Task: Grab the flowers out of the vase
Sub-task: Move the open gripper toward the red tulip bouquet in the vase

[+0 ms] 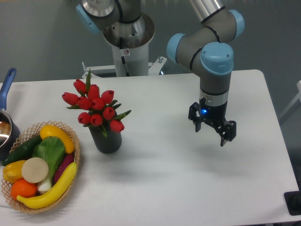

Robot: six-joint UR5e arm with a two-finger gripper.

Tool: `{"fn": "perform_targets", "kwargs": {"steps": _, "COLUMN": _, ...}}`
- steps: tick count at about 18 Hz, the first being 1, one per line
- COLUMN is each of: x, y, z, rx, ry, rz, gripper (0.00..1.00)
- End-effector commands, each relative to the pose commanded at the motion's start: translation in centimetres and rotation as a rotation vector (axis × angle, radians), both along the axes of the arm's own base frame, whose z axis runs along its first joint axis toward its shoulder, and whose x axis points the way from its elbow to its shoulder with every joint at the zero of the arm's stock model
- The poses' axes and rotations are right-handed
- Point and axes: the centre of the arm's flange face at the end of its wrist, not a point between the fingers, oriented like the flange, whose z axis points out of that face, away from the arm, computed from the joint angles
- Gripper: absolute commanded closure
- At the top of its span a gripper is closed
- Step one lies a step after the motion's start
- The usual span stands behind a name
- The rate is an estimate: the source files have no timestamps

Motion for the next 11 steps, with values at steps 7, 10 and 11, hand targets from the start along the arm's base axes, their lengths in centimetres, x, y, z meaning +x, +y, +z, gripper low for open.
{"fn": "perform_targets", "kwargs": {"steps": 7, "x": 0.8, "y": 1.2, "z": 0.5, "rx": 0.111, "ry": -0.054, "rz": -0.03, "gripper": 0.0}}
{"fn": "perform_targets", "kwargs": {"steps": 10, "x": 0.9, "y": 1.6, "z": 0.7, "rx": 0.119, "ry": -0.056, "rz": -0.025, "gripper": 0.0}}
{"fn": "perform_targets", "kwargs": {"steps": 11, "x": 1.6, "y": 2.6, "z": 0.7, "rx": 0.13, "ry": -0.062, "rz": -0.044, "gripper": 0.0}}
